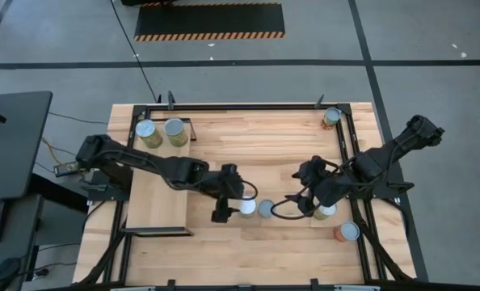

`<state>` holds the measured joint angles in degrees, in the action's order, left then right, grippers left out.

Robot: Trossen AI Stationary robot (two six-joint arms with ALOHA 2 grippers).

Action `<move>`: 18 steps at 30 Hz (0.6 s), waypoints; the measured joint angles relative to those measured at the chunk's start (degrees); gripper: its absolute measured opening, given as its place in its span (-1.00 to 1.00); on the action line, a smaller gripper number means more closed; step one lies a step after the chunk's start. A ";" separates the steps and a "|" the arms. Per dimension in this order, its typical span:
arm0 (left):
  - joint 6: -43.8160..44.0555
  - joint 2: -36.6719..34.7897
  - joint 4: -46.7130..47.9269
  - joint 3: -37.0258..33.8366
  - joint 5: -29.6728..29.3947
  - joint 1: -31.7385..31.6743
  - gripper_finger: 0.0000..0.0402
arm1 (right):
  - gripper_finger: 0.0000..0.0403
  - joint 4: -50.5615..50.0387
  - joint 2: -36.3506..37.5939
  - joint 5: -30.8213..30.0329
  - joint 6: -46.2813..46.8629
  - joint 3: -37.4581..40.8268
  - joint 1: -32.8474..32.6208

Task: Pick and place cans onto a shelf
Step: Put the left canned pears on the shelf

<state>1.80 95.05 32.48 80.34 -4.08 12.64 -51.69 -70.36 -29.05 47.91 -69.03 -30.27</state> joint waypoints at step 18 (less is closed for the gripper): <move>1.79 7.19 -7.73 -0.03 4.87 -2.36 0.76 | 0.85 -5.76 -0.80 3.62 -4.87 0.79 0.06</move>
<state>3.59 102.24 24.75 80.31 0.79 10.28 -57.45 -71.16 -25.43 43.05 -68.24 -30.21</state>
